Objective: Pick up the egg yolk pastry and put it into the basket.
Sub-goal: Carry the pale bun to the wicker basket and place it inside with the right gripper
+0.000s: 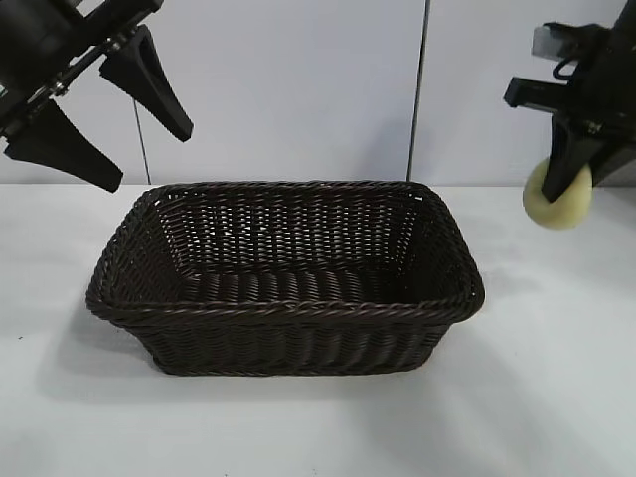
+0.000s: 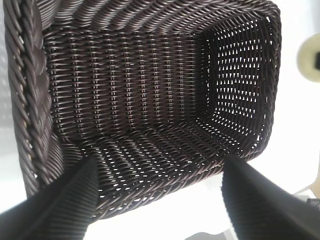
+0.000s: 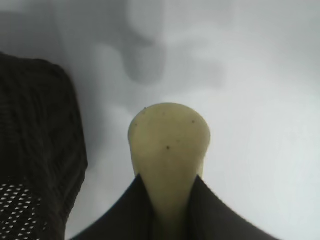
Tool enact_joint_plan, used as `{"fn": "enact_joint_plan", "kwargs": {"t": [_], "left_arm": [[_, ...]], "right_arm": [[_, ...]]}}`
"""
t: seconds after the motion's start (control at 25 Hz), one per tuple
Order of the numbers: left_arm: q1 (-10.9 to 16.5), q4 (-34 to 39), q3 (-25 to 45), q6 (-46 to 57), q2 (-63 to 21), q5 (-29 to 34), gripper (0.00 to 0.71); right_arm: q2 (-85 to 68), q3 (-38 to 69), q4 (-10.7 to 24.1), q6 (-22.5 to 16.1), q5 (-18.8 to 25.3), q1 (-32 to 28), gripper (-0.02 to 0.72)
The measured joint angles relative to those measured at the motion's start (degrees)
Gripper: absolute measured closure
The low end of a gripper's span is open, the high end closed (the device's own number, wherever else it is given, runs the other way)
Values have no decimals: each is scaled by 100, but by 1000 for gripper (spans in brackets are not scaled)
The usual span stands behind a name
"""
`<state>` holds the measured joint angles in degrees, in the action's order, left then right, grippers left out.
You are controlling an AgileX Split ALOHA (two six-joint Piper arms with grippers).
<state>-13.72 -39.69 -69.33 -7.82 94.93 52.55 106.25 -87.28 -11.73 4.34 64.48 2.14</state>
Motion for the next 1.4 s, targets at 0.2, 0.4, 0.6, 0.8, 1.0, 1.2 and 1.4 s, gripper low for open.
{"fn": "enact_joint_plan", "kwargs": {"t": [0.2, 0.4, 0.6, 0.8, 1.0, 1.2, 1.4], "left_arm": [[0, 5, 0, 0, 0, 5, 203], [0, 5, 0, 0, 0, 17, 203], [0, 5, 0, 0, 0, 22, 203], [0, 5, 0, 0, 0, 22, 203], [0, 5, 0, 0, 0, 28, 203], [0, 5, 0, 0, 0, 51, 203], [0, 5, 0, 0, 0, 69, 203]], "right_arm": [[-81, -94, -58, 19, 28, 355, 608], [-75, -94, -83, 19, -3, 906, 608], [-75, -94, -253, -4, -213, 1416, 608], [-75, -94, -298, -102, -564, 1869, 608], [54, -94, -336, -131, -727, 2172, 608], [595, -94, -370, -131, -927, 2312, 608], [973, -94, -521, -143, -1285, 2319, 607]]}}
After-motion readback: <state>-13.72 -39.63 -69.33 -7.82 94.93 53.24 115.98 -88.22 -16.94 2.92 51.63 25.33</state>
